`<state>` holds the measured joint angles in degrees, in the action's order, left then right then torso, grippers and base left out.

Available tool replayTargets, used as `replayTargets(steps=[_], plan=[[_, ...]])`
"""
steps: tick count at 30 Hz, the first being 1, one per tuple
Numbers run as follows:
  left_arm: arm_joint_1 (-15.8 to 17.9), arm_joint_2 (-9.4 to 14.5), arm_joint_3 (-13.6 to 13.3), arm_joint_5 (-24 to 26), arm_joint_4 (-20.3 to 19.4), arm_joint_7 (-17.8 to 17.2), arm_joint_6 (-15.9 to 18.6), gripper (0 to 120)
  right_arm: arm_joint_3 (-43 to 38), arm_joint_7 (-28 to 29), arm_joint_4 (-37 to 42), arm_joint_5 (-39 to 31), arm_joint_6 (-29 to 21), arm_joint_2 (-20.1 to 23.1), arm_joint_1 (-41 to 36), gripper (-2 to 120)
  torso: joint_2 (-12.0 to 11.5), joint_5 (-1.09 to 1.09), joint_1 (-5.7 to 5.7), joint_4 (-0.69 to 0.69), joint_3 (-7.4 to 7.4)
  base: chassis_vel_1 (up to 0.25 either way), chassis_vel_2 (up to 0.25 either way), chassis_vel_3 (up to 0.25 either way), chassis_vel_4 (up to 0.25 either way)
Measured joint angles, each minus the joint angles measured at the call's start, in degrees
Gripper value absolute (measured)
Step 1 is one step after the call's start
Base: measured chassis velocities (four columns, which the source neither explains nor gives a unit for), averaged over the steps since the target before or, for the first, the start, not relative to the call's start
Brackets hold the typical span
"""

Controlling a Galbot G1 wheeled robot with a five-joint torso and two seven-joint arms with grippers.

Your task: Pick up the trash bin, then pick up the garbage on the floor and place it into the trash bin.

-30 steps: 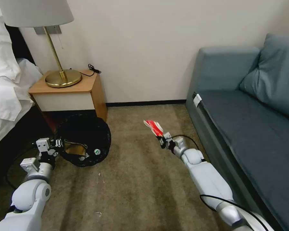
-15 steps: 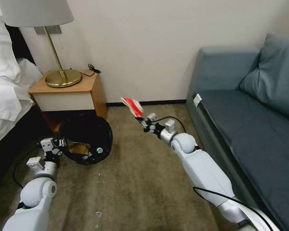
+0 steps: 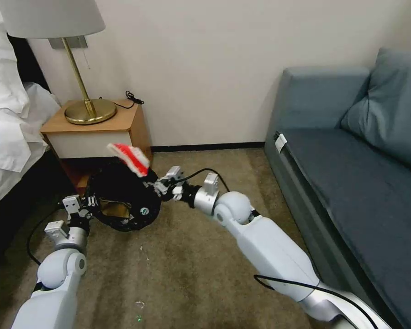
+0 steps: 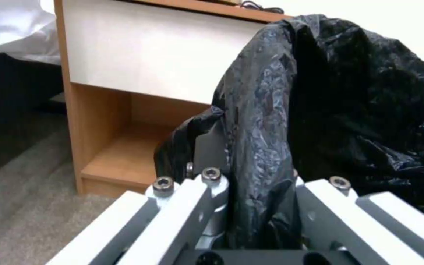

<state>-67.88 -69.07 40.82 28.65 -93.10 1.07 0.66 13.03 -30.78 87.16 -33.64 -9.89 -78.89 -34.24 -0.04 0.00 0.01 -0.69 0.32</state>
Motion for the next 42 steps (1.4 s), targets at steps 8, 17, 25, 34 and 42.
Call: replayTargets(steps=[8,17,25,34,42], plan=[[1.3,-0.2,-0.5,0.3,0.4,-0.1,0.3,5,3.1,-0.4,-5.9,0.1,1.2,-2.5,0.7,0,0.0,0.0,0.0,-0.01,0.0,0.0,0.0,0.0,0.0],[1.5,-0.1,-0.5,0.4,1.0,0.1,0.5,5,2.2,1.9,-21.6,3.2,6.5,-8.5,3.6,16,0.0,0.0,0.0,0.0,0.01,0.0,0.0,0.0,0.0],[1.8,0.2,-0.2,0.7,1.5,0.1,0.5,5,1.9,2.0,-21.7,2.9,6.9,-9.3,4.6,45,0.0,0.0,0.0,-0.01,0.01,0.0,0.0,0.0,0.0],[0.9,-1.4,1.0,3.9,0.8,-2.5,1.3,5,-2.7,4.9,-14.9,0.4,5.7,-8.9,3.7,77,0.0,0.01,0.0,0.0,0.0,0.0,0.0,0.0,0.0],[0.0,-3.4,2.4,11.3,-1.6,-13.4,4.9,5,-11.8,8.1,-13.1,-2.8,4.9,-8.4,3.7,99,0.0,0.01,0.0,0.0,0.0,0.0,0.0,0.0,0.0]])
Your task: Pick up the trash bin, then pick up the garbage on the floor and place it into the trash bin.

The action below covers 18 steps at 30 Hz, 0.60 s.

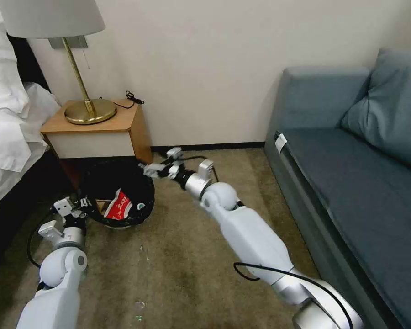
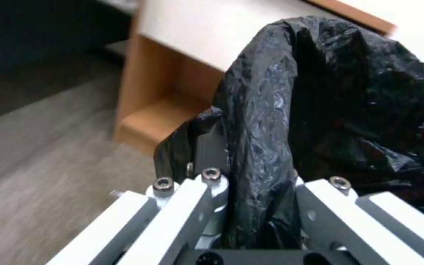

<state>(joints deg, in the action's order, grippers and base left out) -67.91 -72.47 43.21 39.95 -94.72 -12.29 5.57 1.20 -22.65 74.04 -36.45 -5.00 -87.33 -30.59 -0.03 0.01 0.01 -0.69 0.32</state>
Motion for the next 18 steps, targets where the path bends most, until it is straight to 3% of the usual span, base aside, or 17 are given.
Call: replayTargets(steps=[4,6,8,10,18], plan=[[0.5,-0.4,0.4,3.0,0.1,-2.7,0.5,5,-1.7,0.0,0.2,-0.7,-0.3,0.5,-0.1,100,0.0,0.0,0.0,0.01,0.0,0.0,0.0,0.0,0.0],[1.9,-0.9,0.8,6.7,2.1,-4.8,0.5,5,-3.4,0.0,0.6,-1.3,-0.5,1.5,-0.7,100,0.0,0.01,0.0,-0.02,0.0,0.0,0.0,0.0,0.0],[2.4,-1.1,1.0,7.8,3.2,-4.8,0.3,5,-3.6,-0.1,0.8,-1.4,-0.5,2.0,-1.1,100,0.0,0.0,0.0,-0.02,0.0,0.0,0.0,0.0,0.0],[4.2,-2.0,1.1,12.1,7.3,-4.2,-0.7,5,-4.0,-1.2,1.1,-1.0,-0.5,2.8,-3.0,100,0.0,0.01,0.0,0.0,0.0,0.0,0.0,0.0,0.0],[4.7,-2.6,1.1,13.1,10.5,-3.5,-1.0,5,-3.9,-2.6,-0.5,-0.1,0.1,2.2,-3.6,100,0.0,0.0,0.0,0.01,0.0,0.0,0.0,0.0,0.0]])
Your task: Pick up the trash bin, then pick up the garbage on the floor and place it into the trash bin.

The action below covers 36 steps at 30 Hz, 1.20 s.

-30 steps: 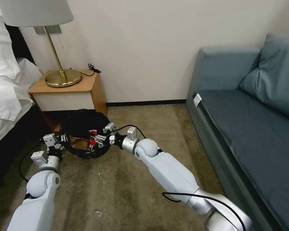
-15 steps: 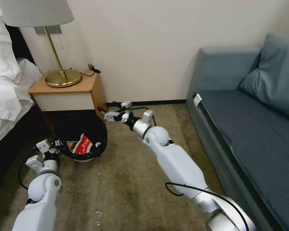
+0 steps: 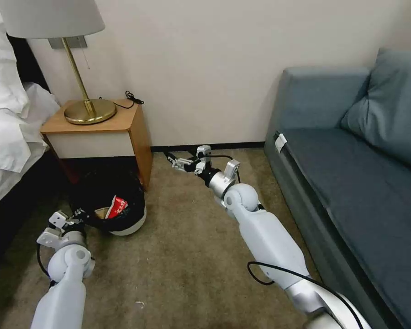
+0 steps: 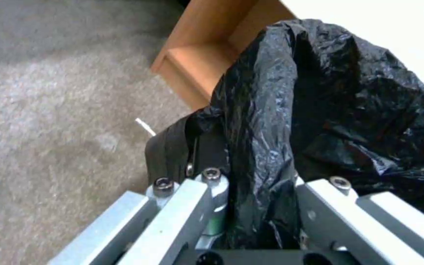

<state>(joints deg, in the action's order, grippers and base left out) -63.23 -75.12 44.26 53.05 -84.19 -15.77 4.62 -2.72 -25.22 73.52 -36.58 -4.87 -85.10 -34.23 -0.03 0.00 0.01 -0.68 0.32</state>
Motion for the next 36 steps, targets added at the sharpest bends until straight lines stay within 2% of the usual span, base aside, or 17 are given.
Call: replayTargets(steps=[4,14,20,24,26,27,29,30,32,33,35,36], plan=[[0.0,0.3,0.0,0.2,0.6,-0.1,0.3,5,0.2,-0.4,-0.7,0.1,0.2,-0.2,0.0,100,0.0,0.0,0.0,-0.01,0.0,0.0,0.0,0.0,0.0],[-0.1,2.7,-0.2,1.3,1.7,-1.4,1.9,5,0.4,-2.0,-2.2,0.3,1.1,-0.8,-0.1,100,0.0,-0.01,0.0,-0.01,0.0,0.0,0.0,0.0,0.0],[-0.9,2.7,-0.1,-0.3,1.4,-1.2,2.3,27,0.4,-2.1,-2.5,0.5,1.4,-0.8,-0.4,100,0.0,0.0,0.0,-0.01,0.0,0.0,0.0,0.0,0.0],[-1.5,2.9,-0.1,-0.8,1.0,-1.1,2.5,36,0.4,-2.1,-2.5,1.0,1.6,-0.8,-0.5,100,0.0,0.0,0.0,-0.02,0.0,0.0,0.0,0.0,0.0],[-2.7,3.4,0.2,-1.5,-0.1,-1.1,2.7,48,0.5,-1.8,-2.5,1.5,1.9,-0.9,-0.7,100,0.0,0.0,0.0,-0.01,0.0,0.0,0.0,0.0,0.0],[-2.7,3.4,0.2,-1.5,-0.1,-1.1,2.7,48,0.5,-1.8,-2.5,1.5,1.9,-0.9,-0.7,100,0.0,0.0,0.0,-0.01,0.0,0.0,0.0,0.0,0.0],[-3.7,3.7,0.5,-2.9,-1.4,-1.1,2.9,62,0.5,-1.2,-2.5,1.6,2.1,-1.1,-0.8,100,0.0,-0.01,0.0,-0.01,0.0,0.0,0.0,0.0,0.0],[-3.7,3.7,0.5,-2.9,-1.4,-1.1,2.9,62,0.5,-1.2,-2.5,1.6,2.1,-1.1,-0.8,100,0.0,-0.01,0.0,-0.01,0.0,0.0,0.0,0.0,0.0],[-4.6,4.1,0.7,-3.9,-2.9,-1.3,3.2,72,0.5,-0.7,-2.1,1.6,2.1,-1.2,-0.8,100,0.0,0.0,0.0,-0.01,0.0,0.0,0.0,0.0,0.0],[-4.6,4.1,0.7,-3.9,-2.9,-1.3,3.2,72,0.5,-0.7,-2.1,1.6,2.1,-1.2,-0.8,100,0.0,0.0,0.0,-0.01,0.0,0.0,0.0,0.0,0.0],[-5.6,4.3,1.0,-6.0,-4.6,-1.3,3.7,84,0.5,-0.4,-1.4,1.7,2.0,-1.1,-0.9,100,0.0,0.0,0.0,-0.01,-0.01,0.0,0.0,0.0,0.0],[-5.6,4.3,1.0,-6.0,-4.6,-1.3,3.7,84,0.5,-0.4,-1.4,1.7,2.0,-1.1,-0.9,100,0.0,0.0,0.0,-0.01,-0.01,0.0,0.0,0.0,0.0]])
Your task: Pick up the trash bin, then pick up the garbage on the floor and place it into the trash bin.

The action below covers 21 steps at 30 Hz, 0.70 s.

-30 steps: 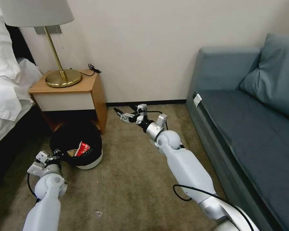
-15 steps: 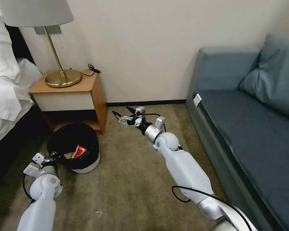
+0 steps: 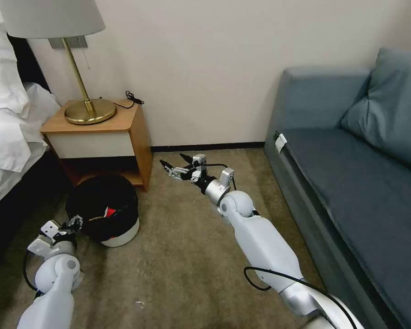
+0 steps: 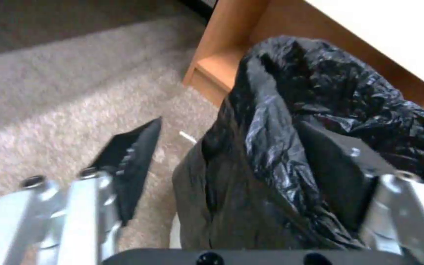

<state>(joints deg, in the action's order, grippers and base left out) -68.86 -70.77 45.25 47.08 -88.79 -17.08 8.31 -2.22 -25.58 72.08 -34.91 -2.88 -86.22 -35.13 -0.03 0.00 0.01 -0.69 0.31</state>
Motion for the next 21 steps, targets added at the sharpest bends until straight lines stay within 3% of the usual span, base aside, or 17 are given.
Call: replayTargets(steps=[2,6,11,12,17,21], plan=[[-1.2,-0.2,0.7,-2.9,-1.7,0.0,0.4,94,0.0,0.5,0.6,0.1,-0.1,0.2,-0.3,100,0.0,0.0,0.0,0.0,0.0,0.0,0.0,0.0,0.0],[-2.5,-0.5,1.6,-5.9,-3.5,0.2,0.7,98,0.0,1.1,1.0,0.1,0.0,0.3,-0.5,100,0.0,0.0,0.0,0.0,0.0,0.0,0.0,0.0,0.0],[-8.1,1.2,3.8,-16.8,-10.5,1.6,-0.4,100,-0.5,4.0,2.5,1.1,0.1,0.5,-1.2,100,0.0,0.0,0.0,0.02,0.0,0.0,0.0,0.0,0.0],[-8.1,1.2,3.8,-16.8,-10.5,1.6,-0.4,100,-0.5,4.0,2.5,1.1,0.1,0.5,-1.2,100,0.0,0.0,0.0,0.02,0.0,0.0,0.0,0.0,0.0],[-10.4,4.4,5.8,-19.7,-19.6,1.8,-0.2,100,-2.9,9.7,3.8,2.6,-0.4,1.1,-1.6,100,0.0,0.01,0.0,-0.01,0.0,0.0,0.0,0.0,0.0],[-11.2,6.1,6.7,-19.7,-23.3,2.8,-0.2,100,-4.7,13.5,4.2,3.1,-0.9,1.6,-1.7,100,0.0,0.01,0.0,0.0,0.0,0.0,0.0,0.0,0.0]])
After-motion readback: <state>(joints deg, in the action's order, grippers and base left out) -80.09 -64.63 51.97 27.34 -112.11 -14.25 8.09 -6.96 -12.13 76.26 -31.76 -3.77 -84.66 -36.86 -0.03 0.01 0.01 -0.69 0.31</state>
